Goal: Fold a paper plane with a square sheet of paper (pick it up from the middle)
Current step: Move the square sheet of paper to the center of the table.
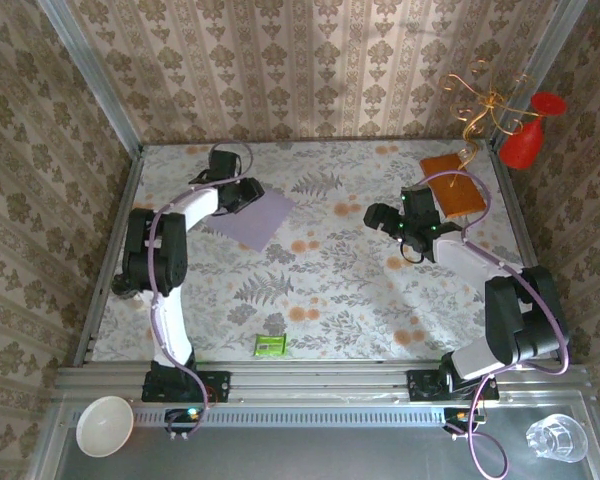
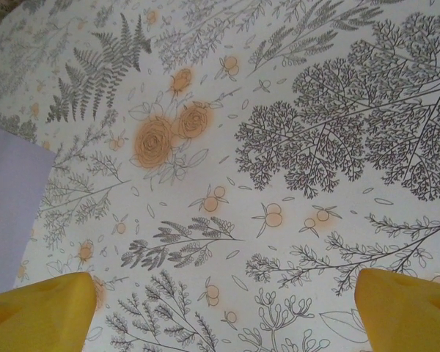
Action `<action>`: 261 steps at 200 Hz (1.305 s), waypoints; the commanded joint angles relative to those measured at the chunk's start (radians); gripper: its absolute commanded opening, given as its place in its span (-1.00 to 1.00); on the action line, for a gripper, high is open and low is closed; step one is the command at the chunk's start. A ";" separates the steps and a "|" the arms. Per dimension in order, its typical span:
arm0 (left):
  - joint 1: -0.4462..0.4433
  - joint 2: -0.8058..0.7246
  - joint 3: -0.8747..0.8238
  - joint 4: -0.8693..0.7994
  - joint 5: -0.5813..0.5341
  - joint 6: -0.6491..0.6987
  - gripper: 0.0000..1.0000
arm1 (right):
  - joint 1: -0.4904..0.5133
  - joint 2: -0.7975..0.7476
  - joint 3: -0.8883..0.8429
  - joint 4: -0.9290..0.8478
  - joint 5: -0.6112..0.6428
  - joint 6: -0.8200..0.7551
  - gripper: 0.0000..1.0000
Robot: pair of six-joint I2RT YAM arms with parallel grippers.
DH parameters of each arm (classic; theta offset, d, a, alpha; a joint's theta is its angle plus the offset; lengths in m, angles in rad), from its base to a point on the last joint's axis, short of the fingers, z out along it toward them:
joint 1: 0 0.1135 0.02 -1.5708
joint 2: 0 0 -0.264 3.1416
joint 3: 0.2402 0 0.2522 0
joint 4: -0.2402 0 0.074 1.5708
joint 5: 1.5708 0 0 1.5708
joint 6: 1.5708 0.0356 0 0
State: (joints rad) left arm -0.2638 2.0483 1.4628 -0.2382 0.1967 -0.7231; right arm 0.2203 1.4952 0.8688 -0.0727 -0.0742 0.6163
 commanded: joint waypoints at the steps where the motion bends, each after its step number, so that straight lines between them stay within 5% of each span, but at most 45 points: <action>1: -0.018 0.058 0.072 -0.112 -0.029 0.009 -0.14 | 0.007 0.013 0.025 -0.032 -0.022 0.014 0.83; 136: -0.185 0.178 0.137 -0.314 0.041 0.167 -0.44 | 0.005 0.043 0.071 -0.132 0.059 0.026 0.81; 224: -0.586 0.065 -0.124 -0.237 0.113 0.125 -0.62 | -0.026 0.059 0.086 -0.201 0.125 0.131 0.77; 261: -0.621 -0.028 -0.132 -0.259 0.093 0.205 -0.69 | -0.040 0.048 0.073 -0.208 0.117 0.163 0.66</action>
State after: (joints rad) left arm -0.8959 2.0548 1.3758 -0.3916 0.2932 -0.5663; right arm 0.1871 1.5421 0.9352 -0.2451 0.0227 0.7387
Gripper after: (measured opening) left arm 0.156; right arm 0.849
